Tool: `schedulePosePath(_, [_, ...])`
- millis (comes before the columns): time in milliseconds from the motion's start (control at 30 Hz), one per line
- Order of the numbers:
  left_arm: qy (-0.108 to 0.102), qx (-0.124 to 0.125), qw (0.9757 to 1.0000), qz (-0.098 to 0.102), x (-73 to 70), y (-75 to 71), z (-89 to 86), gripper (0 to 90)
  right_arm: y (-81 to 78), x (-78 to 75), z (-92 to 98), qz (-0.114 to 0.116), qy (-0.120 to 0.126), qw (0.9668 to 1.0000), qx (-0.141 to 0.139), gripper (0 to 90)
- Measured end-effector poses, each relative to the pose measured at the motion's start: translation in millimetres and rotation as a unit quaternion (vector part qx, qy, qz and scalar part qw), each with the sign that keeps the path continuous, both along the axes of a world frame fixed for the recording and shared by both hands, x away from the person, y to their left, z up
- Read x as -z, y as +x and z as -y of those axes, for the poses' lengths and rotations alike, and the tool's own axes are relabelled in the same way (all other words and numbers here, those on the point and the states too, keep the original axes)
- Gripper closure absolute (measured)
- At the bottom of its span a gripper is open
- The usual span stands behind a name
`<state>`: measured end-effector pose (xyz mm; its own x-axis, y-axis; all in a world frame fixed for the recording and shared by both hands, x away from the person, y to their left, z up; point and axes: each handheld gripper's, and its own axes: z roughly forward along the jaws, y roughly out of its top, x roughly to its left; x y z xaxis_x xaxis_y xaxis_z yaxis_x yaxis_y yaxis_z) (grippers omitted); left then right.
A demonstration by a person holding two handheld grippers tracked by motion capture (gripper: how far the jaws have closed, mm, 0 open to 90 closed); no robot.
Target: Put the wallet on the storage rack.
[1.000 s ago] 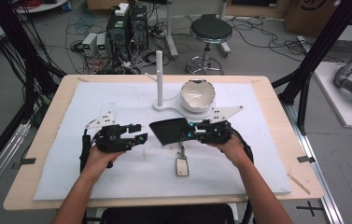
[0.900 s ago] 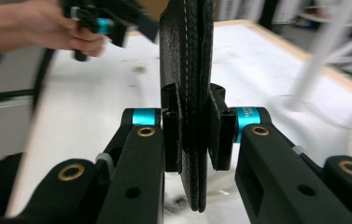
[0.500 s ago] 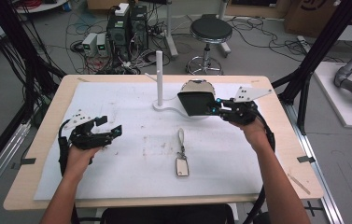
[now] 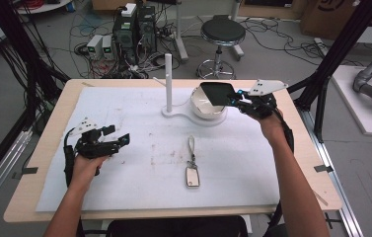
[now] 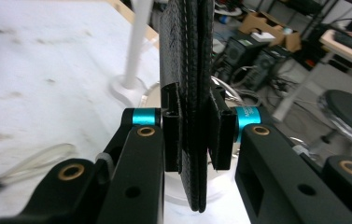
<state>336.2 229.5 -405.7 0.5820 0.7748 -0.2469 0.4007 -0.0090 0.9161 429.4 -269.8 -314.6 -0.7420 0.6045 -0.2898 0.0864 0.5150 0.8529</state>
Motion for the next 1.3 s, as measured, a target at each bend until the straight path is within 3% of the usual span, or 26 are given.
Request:
schedulePosePath(100, [-0.002, 0.001, 1.0000, -0.002, 0.2, 0.2, -0.4, 21.0, 6.2, -0.1, -2.4, 0.012, -0.016, 0.9997, 0.013, 79.2])
schedulePosePath(333, [-0.019, 0.000, 0.9998, -0.008, 2.6, 0.8, -1.5, 21.0, 15.6, 6.0, -5.5, 0.016, -0.040, 0.9987, 0.029, 79.2])
schedulePosePath(633, [-0.029, -0.003, 0.9995, -0.014, 3.8, 1.3, -2.2, 21.0, 21.7, 12.4, -8.5, 0.033, -0.077, 0.9961, 0.029, 79.2])
schedulePosePath(900, [-0.031, -0.004, 0.9994, -0.016, 4.0, 0.8, -2.1, 21.0, 24.8, 18.8, -18.9, 0.059, -0.121, 0.9902, 0.038, 77.9])
schedulePosePath(1100, [-0.033, -0.002, 0.9993, -0.017, 4.8, 1.2, -1.0, 21.0, 26.3, 23.7, -31.9, 0.078, -0.140, 0.9864, 0.038, 74.8])
schedulePosePath(1167, [-0.033, -0.003, 0.9993, -0.019, 5.0, 1.1, -1.1, 21.0, 26.7, 25.1, -35.3, 0.075, -0.138, 0.9869, 0.036, 70.5])
schedulePosePath(1300, [-0.033, -0.003, 0.9992, -0.020, 5.6, 1.0, -1.4, 21.0, 27.8, 27.4, -37.9, 0.064, -0.140, 0.9876, 0.031, 70.6])
